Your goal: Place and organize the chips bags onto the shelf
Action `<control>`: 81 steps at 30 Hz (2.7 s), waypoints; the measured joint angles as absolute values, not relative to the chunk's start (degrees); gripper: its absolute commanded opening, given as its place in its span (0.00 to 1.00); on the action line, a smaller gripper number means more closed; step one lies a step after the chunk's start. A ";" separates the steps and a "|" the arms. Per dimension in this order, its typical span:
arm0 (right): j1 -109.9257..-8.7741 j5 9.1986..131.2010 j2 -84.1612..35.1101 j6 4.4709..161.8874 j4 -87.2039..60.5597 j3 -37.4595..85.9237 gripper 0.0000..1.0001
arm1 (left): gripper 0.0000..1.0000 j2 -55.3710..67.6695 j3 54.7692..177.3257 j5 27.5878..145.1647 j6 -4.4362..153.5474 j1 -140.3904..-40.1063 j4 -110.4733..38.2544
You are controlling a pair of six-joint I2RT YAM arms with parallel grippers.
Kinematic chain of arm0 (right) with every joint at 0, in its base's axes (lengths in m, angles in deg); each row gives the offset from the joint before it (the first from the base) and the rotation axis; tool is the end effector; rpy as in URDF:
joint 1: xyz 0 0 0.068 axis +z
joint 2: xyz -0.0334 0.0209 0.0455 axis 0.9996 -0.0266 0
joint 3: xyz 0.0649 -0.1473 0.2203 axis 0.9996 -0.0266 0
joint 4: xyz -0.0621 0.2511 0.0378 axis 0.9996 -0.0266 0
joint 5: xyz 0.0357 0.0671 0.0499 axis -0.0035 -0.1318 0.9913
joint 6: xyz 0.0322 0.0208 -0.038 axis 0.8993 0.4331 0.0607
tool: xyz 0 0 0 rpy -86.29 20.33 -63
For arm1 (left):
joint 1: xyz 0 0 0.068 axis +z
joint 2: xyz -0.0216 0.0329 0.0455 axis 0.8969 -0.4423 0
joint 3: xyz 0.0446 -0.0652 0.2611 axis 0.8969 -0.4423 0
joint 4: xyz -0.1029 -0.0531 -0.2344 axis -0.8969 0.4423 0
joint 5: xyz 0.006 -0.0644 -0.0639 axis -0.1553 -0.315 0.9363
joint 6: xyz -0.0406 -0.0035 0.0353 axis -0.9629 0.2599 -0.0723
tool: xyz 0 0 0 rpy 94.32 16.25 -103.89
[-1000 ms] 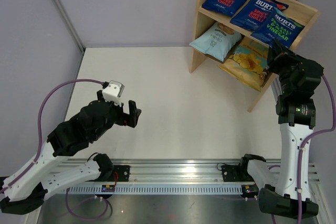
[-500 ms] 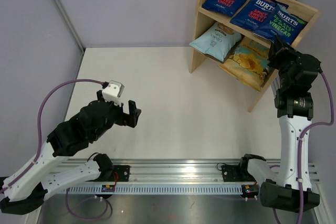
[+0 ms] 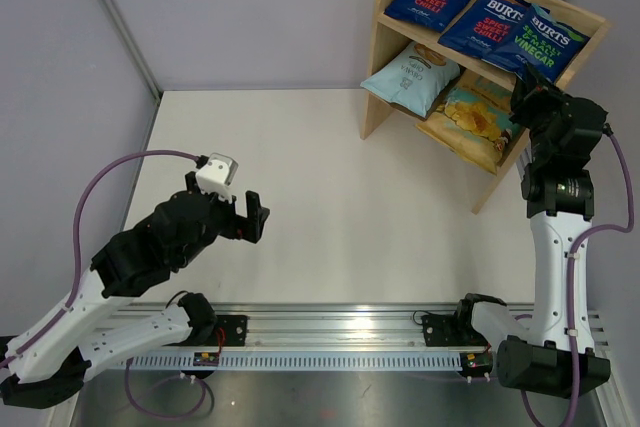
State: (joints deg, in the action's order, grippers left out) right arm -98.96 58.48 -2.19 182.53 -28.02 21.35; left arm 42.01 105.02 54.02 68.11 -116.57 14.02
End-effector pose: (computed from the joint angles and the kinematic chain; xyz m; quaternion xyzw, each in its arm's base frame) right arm 0.2116 -0.0417 0.4543 0.6212 0.3541 0.5009 0.4878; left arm 0.0826 -0.0849 0.3801 0.1436 0.8262 -0.1540 0.5226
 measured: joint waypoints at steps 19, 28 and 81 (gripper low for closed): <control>-98.98 61.17 -0.79 176.92 -32.47 24.04 0.57 | 0.99 42.14 105.02 53.82 68.11 -116.57 14.02; -98.98 65.26 0.74 176.94 -31.16 21.96 0.35 | 0.99 42.55 105.02 53.76 68.11 -116.57 14.05; -98.98 63.27 -0.20 173.68 -31.03 23.51 0.62 | 0.99 43.21 105.02 52.75 68.11 -116.57 14.44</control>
